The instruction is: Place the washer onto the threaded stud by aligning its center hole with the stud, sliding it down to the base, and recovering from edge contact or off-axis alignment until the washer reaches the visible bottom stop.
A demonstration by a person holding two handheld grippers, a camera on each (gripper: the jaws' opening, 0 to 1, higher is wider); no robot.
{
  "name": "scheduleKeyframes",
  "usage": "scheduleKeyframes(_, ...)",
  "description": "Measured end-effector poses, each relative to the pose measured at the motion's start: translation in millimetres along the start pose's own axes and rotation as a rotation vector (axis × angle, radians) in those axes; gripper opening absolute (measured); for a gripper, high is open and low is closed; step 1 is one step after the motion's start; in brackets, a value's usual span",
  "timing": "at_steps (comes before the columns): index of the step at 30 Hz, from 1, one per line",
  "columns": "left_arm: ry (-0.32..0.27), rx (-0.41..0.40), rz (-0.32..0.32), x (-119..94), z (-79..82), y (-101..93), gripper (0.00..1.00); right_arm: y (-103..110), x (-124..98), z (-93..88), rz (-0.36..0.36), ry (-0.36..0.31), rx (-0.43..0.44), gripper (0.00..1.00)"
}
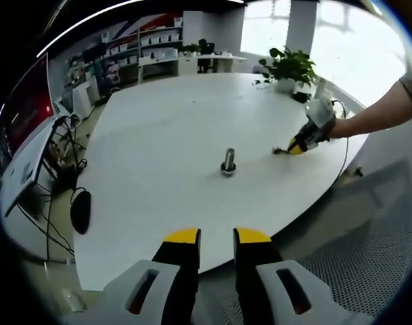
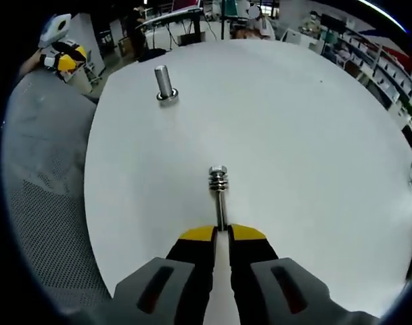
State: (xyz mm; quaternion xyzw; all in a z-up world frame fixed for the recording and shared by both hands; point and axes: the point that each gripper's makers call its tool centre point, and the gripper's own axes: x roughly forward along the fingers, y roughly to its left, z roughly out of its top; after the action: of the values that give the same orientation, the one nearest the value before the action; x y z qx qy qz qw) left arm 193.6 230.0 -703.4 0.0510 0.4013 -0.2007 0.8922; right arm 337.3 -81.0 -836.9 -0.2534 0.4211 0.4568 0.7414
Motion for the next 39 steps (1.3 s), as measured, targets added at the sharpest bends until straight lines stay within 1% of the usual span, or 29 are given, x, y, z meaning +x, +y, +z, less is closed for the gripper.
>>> scheduleKeyframes(3, 0.0, 0.002, -0.004, 0.3, 0.1, -0.4, 0.17, 0.1, 0.9, 0.8, -0.002, 0.0, -0.011, 0.09)
scheduleKeyframes(7, 0.005, 0.001, -0.002, 0.4, -0.3, -0.3, 0.17, 0.7, 0.3, 0.4, -0.006, 0.016, -0.015, 0.09)
scheduleKeyframes(9, 0.005, 0.002, 0.0, 0.6, -0.5, 0.0, 0.17, -1.7, -1.3, 4.0, -0.022, 0.002, -0.027, 0.08)
scheduleKeyframes(11, 0.009, 0.001, 0.001, 0.4, -1.1, -0.1, 0.17, -1.0, -1.7, 5.2, -0.012, 0.0, -0.012, 0.08)
scheduleKeyframes(16, 0.007, 0.001, 0.0, 0.7, -1.0, 0.9, 0.17, 0.6, -6.4, 9.0, -0.019, -0.006, -0.032, 0.08)
scheduleKeyframes(24, 0.001, -0.005, 0.003, 0.1, 0.2, 1.5, 0.17, 0.4, -12.4, 18.2, -0.03, -0.028, -0.028, 0.08)
scheduleKeyframes(31, 0.005, -0.005, 0.004, 0.8, -0.6, 2.0, 0.17, 0.2, -17.2, 34.2, -0.036, -0.063, -0.011, 0.08)
scheduleKeyframes(33, 0.008, -0.004, 0.003, 0.4, -0.8, 1.3, 0.17, -0.2, -18.4, 38.7, -0.041, -0.075, -0.019, 0.07)
scheduleKeyframes(39, 0.011, -0.002, 0.002, 1.2, -1.3, 1.6, 0.17, 0.8, -19.2, 48.3, -0.041, -0.082, -0.042, 0.07)
